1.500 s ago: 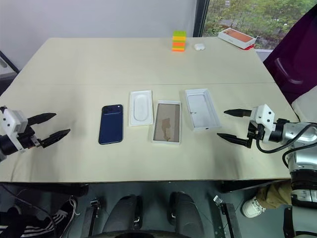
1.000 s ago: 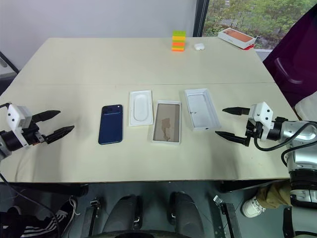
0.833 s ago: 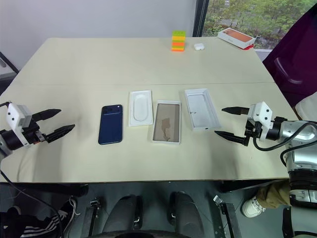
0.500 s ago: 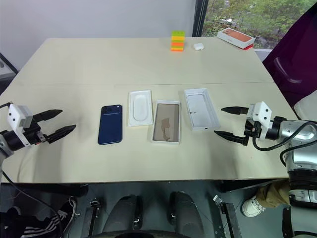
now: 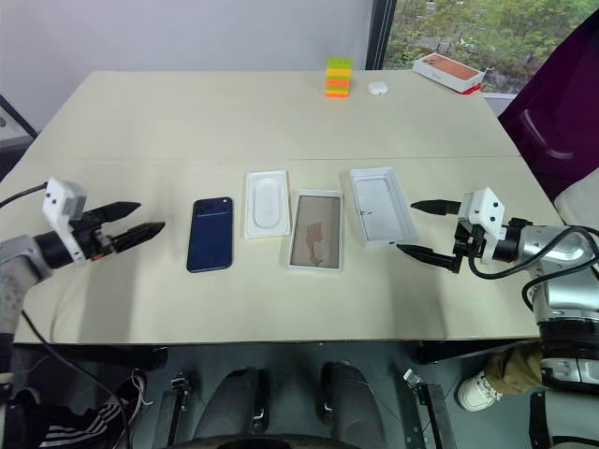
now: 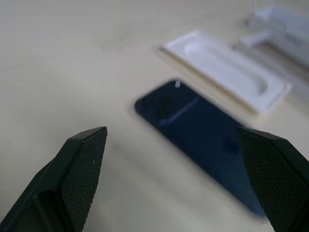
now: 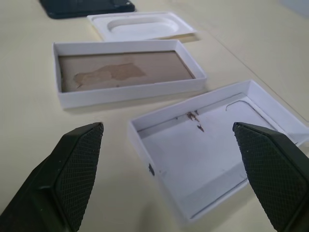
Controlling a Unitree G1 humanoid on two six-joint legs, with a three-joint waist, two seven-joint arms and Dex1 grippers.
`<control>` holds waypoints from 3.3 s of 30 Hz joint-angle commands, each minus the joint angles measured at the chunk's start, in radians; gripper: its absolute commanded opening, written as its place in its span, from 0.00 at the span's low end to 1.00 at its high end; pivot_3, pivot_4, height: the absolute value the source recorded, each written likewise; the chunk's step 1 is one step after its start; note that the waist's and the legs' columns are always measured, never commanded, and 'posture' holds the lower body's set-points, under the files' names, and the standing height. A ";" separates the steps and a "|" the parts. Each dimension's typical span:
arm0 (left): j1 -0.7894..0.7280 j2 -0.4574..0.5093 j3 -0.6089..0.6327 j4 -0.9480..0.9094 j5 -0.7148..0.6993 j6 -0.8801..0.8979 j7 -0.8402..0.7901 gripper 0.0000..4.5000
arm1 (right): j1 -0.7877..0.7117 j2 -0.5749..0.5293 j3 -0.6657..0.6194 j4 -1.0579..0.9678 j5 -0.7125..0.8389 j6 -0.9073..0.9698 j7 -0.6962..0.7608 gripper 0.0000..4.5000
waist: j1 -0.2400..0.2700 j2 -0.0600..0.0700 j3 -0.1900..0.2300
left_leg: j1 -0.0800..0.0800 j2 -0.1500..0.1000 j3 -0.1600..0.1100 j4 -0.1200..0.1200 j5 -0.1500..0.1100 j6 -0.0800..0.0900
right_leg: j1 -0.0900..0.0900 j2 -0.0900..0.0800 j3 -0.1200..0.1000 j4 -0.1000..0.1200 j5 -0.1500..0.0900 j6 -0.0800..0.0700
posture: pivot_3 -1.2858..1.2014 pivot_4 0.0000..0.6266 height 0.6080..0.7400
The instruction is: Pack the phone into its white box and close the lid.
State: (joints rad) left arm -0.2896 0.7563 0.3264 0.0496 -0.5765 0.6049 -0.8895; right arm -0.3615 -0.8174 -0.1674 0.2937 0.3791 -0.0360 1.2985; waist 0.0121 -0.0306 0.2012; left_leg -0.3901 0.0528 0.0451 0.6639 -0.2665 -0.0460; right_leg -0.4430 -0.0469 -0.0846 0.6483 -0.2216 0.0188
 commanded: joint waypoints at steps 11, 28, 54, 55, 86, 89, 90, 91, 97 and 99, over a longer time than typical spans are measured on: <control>-0.164 -0.317 -0.127 -0.228 -0.006 0.315 0.504 1.00 | -0.041 0.062 0.030 -0.198 0.018 0.101 -0.097 1.00 | 0.001 0.000 0.000 | 0.001 -0.001 -0.001 0.001 0.000 0.000 | 0.001 0.000 0.001 0.001 0.000 0.000 | 0.52 0.24 1.00; -0.290 -0.532 -0.054 -0.174 -0.049 0.589 0.769 1.00 | -0.033 0.090 0.054 -0.179 -0.015 0.052 -0.121 1.00 | 0.001 -0.001 0.000 | 0.000 -0.001 -0.002 0.002 0.000 0.000 | 0.002 0.000 0.001 0.001 0.000 0.000 | 0.52 0.24 1.00; -0.411 -0.697 0.011 -0.007 -0.010 0.687 0.915 1.00 | -0.037 0.105 0.059 -0.157 -0.030 0.008 -0.145 1.00 | 0.002 -0.001 0.000 | 0.001 -0.002 -0.002 0.002 0.000 0.000 | 0.003 0.000 0.000 0.001 0.000 0.000 | 0.52 0.24 1.00; -0.408 -0.698 0.014 -0.006 -0.011 0.687 0.914 1.00 | -0.037 0.105 0.059 -0.159 -0.030 0.008 -0.146 1.00 | 0.002 -0.001 0.000 | 0.001 -0.002 -0.002 0.002 0.000 0.000 | 0.003 0.000 0.000 0.001 0.000 0.000 | 0.52 0.24 1.00; -0.381 -0.692 0.034 0.001 0.017 0.742 0.913 0.01 | -0.045 0.099 0.067 -0.199 -0.025 0.031 -0.156 1.00 | 0.001 -0.001 0.000 | 0.002 -0.002 -0.003 0.002 0.000 0.000 | 0.003 0.000 0.000 0.001 0.000 0.000 | 0.52 0.24 1.00; -0.382 -0.696 0.042 0.002 0.012 0.736 0.912 0.01 | -0.046 0.101 0.069 -0.205 -0.024 0.037 -0.160 1.00 | 0.001 -0.001 0.000 | 0.002 -0.002 -0.003 0.002 0.000 0.000 | 0.003 0.000 0.000 0.001 0.000 0.000 | 0.52 0.24 1.00; -0.383 -0.696 0.043 0.003 0.012 0.736 0.912 0.01 | -0.046 0.101 0.070 -0.206 -0.024 0.038 -0.160 1.00 | 0.001 -0.001 0.000 | 0.002 -0.002 -0.003 0.002 0.000 0.000 | 0.003 0.000 0.000 0.001 0.000 0.000 | 0.52 0.24 1.00; -0.385 -0.701 0.052 0.004 0.008 0.739 0.914 0.01 | -0.044 0.102 0.070 -0.208 -0.024 0.039 -0.160 1.00 | 0.001 -0.001 0.000 | 0.002 -0.002 -0.003 0.002 0.000 0.000 | 0.003 0.000 0.000 0.001 0.000 0.000 | 0.52 0.24 1.00; -0.403 -0.727 0.144 0.003 -0.035 0.740 0.926 0.01 | -0.037 0.102 0.070 -0.219 -0.020 0.049 -0.161 1.00 | 0.001 -0.001 0.000 | 0.002 -0.002 -0.003 0.002 0.000 0.000 | 0.003 0.000 0.000 0.001 0.000 0.000 | 0.52 0.24 1.00; -0.411 -0.738 0.201 -0.005 -0.069 0.756 0.930 0.01 | -0.028 0.101 0.072 -0.228 -0.018 0.056 -0.157 1.00 | 0.000 -0.001 0.000 | 0.002 -0.002 -0.003 0.002 0.000 0.000 | 0.003 0.000 0.000 0.001 0.000 0.000 | 0.52 0.24 1.00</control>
State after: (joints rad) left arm -0.6868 0.0206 0.4828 0.0533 -0.6200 1.3450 0.0301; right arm -0.3910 -0.7158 -0.0857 0.1092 0.3405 0.0164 1.1431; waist 0.0117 -0.0314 0.2010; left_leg -0.3886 0.0511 0.0423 0.6658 -0.2662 -0.0464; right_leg -0.4398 -0.0468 -0.0846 0.6488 -0.2217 0.0191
